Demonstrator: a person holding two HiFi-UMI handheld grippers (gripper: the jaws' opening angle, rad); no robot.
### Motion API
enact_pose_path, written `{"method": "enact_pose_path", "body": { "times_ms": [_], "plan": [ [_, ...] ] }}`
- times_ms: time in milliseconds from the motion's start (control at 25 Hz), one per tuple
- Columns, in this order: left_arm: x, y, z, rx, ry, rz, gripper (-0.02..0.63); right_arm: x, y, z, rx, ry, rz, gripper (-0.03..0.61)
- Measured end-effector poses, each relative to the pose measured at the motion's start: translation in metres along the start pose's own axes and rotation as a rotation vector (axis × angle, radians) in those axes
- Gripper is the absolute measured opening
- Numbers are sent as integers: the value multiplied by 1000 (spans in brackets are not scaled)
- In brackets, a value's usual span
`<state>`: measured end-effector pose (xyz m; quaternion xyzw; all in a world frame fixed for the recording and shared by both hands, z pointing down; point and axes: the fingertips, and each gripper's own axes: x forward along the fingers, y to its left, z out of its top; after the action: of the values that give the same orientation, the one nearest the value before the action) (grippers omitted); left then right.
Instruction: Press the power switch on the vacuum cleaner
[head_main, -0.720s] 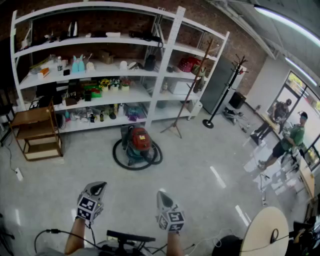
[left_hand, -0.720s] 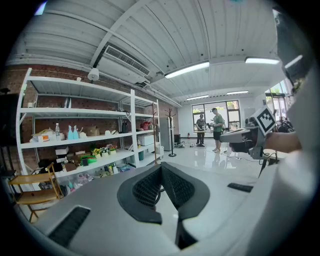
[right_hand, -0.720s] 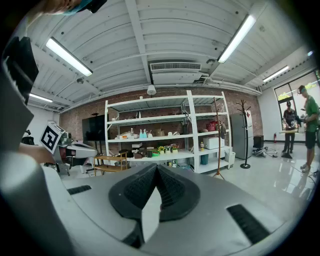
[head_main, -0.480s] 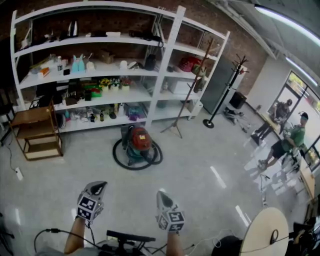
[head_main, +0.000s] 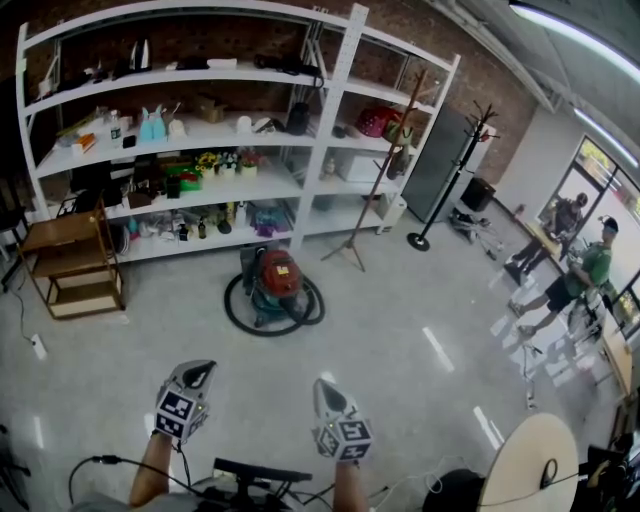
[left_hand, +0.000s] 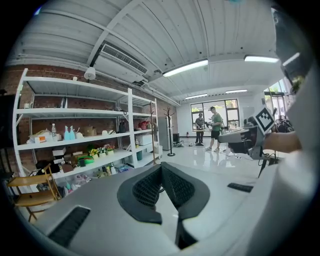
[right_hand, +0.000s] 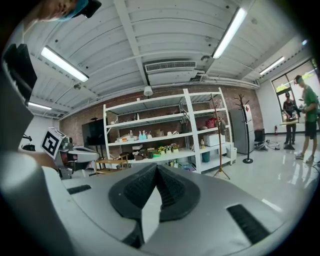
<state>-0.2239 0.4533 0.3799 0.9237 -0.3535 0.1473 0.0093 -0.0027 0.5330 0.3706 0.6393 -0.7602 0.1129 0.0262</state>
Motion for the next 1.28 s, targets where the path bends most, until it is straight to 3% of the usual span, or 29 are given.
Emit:
{"method": "enact_pose_path", "body": {
  "times_ms": [400, 640, 1120, 1280],
  "plan": [
    [16, -22, 11, -2, -15, 22, -8, -9, -29, -5, 29, -10, 15, 11],
    [23, -34, -1, -12, 3, 51, -8, -9, -32, -18, -15, 12, 58, 11],
    [37, -39, 21, 16, -73, 38, -8, -1, -56, -14, 6, -3, 37, 11],
    [49, -28, 20, 1, -57, 43, -8, 11, -64, -10, 15, -8, 27, 12]
  ]
}}
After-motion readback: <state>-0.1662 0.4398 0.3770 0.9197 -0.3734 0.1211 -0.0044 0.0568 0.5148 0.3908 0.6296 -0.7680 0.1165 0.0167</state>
